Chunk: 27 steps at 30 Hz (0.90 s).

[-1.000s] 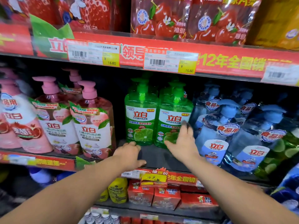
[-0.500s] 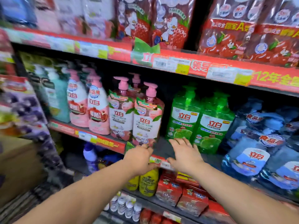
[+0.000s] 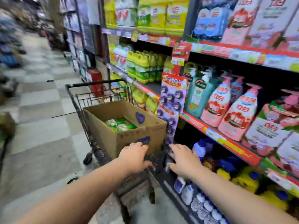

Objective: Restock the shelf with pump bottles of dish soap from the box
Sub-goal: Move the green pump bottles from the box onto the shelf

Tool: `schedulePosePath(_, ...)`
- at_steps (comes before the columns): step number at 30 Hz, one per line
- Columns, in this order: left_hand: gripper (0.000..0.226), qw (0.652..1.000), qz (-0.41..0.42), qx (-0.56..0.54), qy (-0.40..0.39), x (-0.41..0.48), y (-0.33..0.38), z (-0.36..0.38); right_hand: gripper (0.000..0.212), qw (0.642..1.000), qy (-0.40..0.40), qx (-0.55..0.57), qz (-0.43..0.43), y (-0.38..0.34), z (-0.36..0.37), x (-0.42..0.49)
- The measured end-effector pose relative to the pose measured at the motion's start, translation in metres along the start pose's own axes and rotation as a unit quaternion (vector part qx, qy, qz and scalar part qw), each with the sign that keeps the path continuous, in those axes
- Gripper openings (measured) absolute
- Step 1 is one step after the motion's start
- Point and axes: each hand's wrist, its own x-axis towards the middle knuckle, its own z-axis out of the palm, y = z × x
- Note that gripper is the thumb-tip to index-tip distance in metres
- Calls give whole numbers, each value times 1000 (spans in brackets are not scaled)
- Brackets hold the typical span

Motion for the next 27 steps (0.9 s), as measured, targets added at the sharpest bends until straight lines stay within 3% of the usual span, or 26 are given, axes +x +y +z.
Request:
schedulePosePath(5, 59, 995, -96, -12, -5, -40, -101, -5, 69, 996, -26, 5, -90, -102, 7, 42)
schedulePosePath(13, 55, 985, -167, -48, -2, -50, -183, 1, 70, 987, -47, -15, -154, -182, 14, 103)
schedulePosePath(27, 55, 983, -183, 3, 2, 95, -326, -44, 71, 986, -50, 27, -158, -245, 1, 315)
